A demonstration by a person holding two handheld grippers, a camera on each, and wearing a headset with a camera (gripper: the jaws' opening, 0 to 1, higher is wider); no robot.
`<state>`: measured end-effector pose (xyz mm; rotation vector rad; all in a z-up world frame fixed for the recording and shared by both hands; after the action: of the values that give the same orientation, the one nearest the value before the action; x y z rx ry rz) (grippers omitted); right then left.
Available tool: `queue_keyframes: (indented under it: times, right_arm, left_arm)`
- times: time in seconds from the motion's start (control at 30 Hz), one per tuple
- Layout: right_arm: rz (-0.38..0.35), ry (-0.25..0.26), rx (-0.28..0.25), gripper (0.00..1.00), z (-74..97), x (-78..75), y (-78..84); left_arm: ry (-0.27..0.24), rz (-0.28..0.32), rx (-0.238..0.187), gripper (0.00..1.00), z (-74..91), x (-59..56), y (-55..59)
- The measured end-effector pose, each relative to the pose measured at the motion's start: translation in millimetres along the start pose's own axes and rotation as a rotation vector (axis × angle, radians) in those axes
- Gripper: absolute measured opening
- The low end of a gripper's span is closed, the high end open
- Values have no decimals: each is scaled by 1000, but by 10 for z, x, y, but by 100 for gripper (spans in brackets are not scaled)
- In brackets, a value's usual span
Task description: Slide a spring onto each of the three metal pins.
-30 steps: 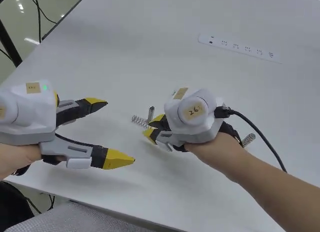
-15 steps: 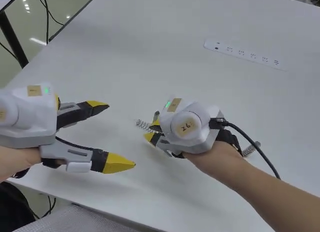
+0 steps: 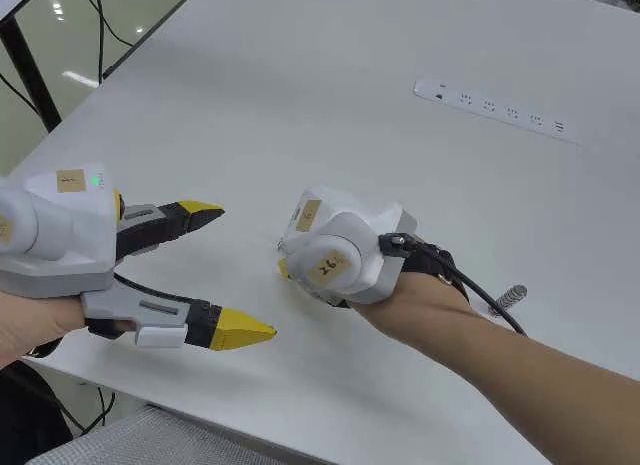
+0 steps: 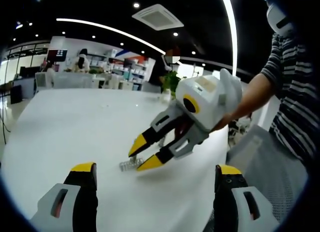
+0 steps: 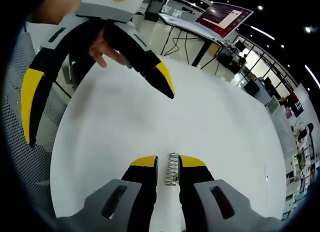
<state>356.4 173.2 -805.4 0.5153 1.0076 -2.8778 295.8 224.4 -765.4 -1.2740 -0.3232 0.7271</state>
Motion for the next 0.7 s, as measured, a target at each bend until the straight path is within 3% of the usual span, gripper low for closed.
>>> queue_keyframes:
  times: [0.1,0.33,0.7]
  right_arm:
    - [29,21,27,14,-48,-44,6]
    - [-5,12,49,12,-109,-64,10]
    - [-15,-11,14,12,-17,80,37]
  left_arm:
    - [-3,1,-2,95,22,-4,2]
    - [-5,1,-8,95,72,-25,-1]
    - [-10,9,-8,95,94,-20,38]
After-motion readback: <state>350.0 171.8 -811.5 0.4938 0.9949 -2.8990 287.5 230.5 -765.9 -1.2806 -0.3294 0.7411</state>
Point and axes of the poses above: the centre of the closed fingertips' face, and the gripper's own axes: z roughly backward along the fingers, x roughly to its left, y roughly out of its underside, the point moved 4 cm from there along z, roughly backward along the fingers, and after that the axes turned 4 degrees about -z, right-handed, at the moved point
